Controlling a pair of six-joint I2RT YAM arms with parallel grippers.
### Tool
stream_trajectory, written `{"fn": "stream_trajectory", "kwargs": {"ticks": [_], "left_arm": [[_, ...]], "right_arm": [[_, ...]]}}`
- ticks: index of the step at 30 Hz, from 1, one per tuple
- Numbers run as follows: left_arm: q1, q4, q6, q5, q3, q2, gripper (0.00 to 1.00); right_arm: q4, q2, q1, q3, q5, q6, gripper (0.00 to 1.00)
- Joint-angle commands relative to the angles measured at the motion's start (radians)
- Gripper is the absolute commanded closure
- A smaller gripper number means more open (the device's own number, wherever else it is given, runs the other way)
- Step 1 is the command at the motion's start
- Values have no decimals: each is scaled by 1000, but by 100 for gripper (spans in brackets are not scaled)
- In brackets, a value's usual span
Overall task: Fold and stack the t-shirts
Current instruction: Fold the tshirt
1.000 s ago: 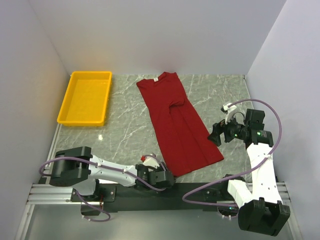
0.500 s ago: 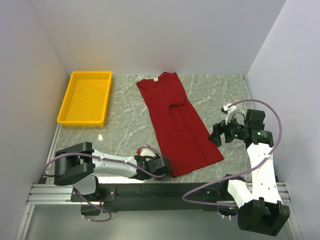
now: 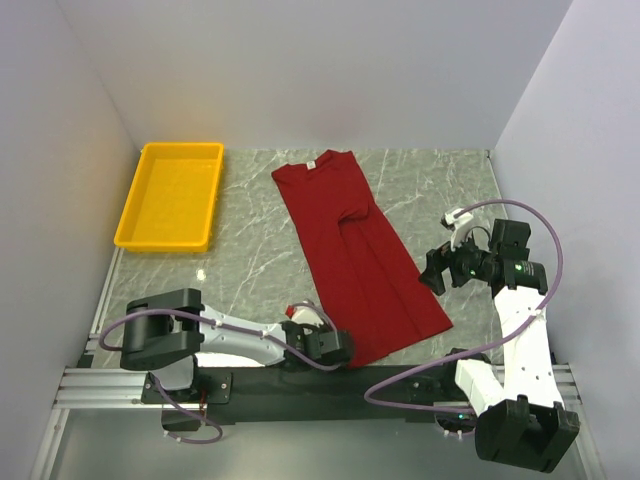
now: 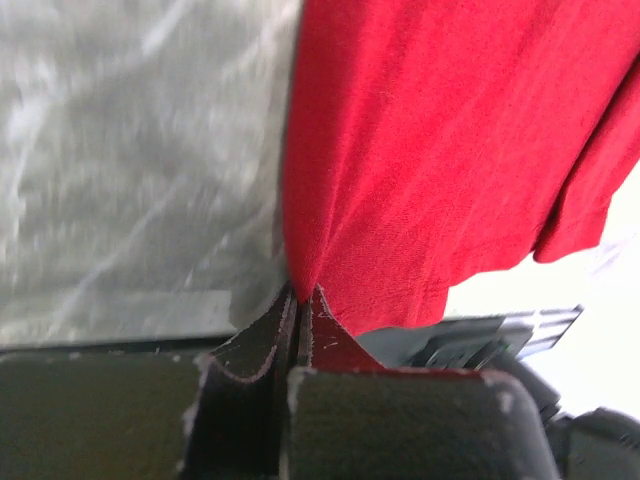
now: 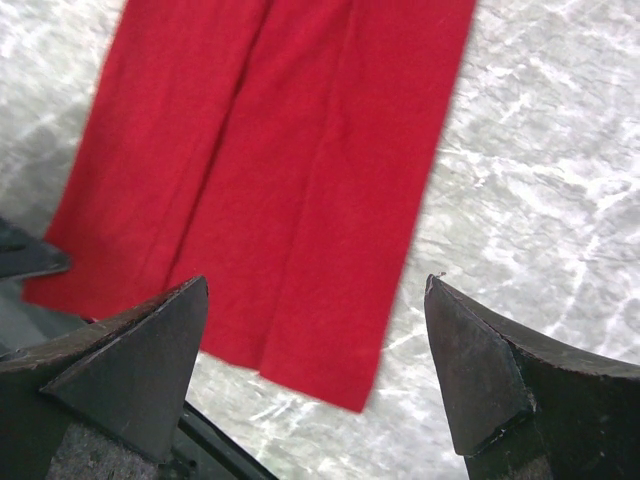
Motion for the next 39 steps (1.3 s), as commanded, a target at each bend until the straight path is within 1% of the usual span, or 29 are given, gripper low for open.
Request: {"fn": "stream_trajectory", "kwargs": {"ticks": [1, 2, 3, 4, 6, 7, 9, 10, 13, 16, 17, 19, 20, 23, 25, 26, 27, 28, 30, 31, 35, 37, 39], "left_arm": [[-43, -105, -126, 8, -15, -3, 99], [-44, -101, -126, 10, -17, -3, 98], [-44, -93, -128, 12, -17, 0, 93], [-44, -94, -128, 12, -12, 3, 77], [-44, -108, -131, -5, -4, -5, 62], [-44, -133, -125, -13, 2, -25, 52], [-46, -162, -119, -34, 9, -54, 46], [-49, -197, -111, -62, 15, -92, 42], [-66, -237, -96, -111, 19, -167, 36], [-78, -242, -40, -133, 11, -226, 34], [-81, -245, -30, -137, 8, -235, 33], [-89, -248, 9, -143, 6, -252, 33], [-96, -266, 7, -149, 8, -255, 32], [-109, -265, 41, -157, 11, -256, 30], [-110, -282, 62, -159, 20, -253, 25], [-112, -294, 64, -160, 23, -252, 23], [-112, -320, 65, -165, 31, -253, 20], [-112, -334, 64, -166, 35, -256, 12], [-110, -351, 61, -174, 26, -276, 7], [-112, -332, 67, -176, 16, -289, 7], [-115, -227, 127, -182, -64, -368, 7], [-119, -208, 157, -194, -87, -404, 6], [-126, -219, 215, -200, -71, -411, 4]], "right_arm": [[-19, -17, -8, 15, 30, -64, 5], [-24, -15, -8, 15, 40, -84, 5], [-28, -12, -8, 17, 45, -92, 5], [-29, -9, -7, 17, 50, -100, 5], [-45, 0, -8, 20, 62, -135, 5], [-50, 5, -8, 23, 67, -149, 5], [-71, 16, -8, 23, 80, -201, 5], [-76, 19, -8, 23, 85, -219, 5], [-120, 42, -8, 20, 108, -322, 5], [-150, 63, -17, -6, 142, -444, 5], [-160, 66, -22, -13, 146, -518, 5], [-183, 79, -37, -28, 149, -583, 5], [-196, 85, -42, -29, 148, -648, 5], [-240, 105, -53, -25, 136, -747, 5], [-260, 117, -59, -20, 126, -782, 5], [-269, 120, -65, -19, 113, -825, 5], [-292, 122, -76, -17, 104, -848, 5], [-301, 117, -82, -22, 96, -898, 5], [-331, 102, -97, -40, 76, -958, 5], [-337, 96, -99, -52, 73, -1010, 5], [-331, 50, -100, -100, 87, -1090, 5], [-343, 45, -100, -102, 93, -1123, 4], [-375, 49, -100, -94, 97, -1152, 3]]}}
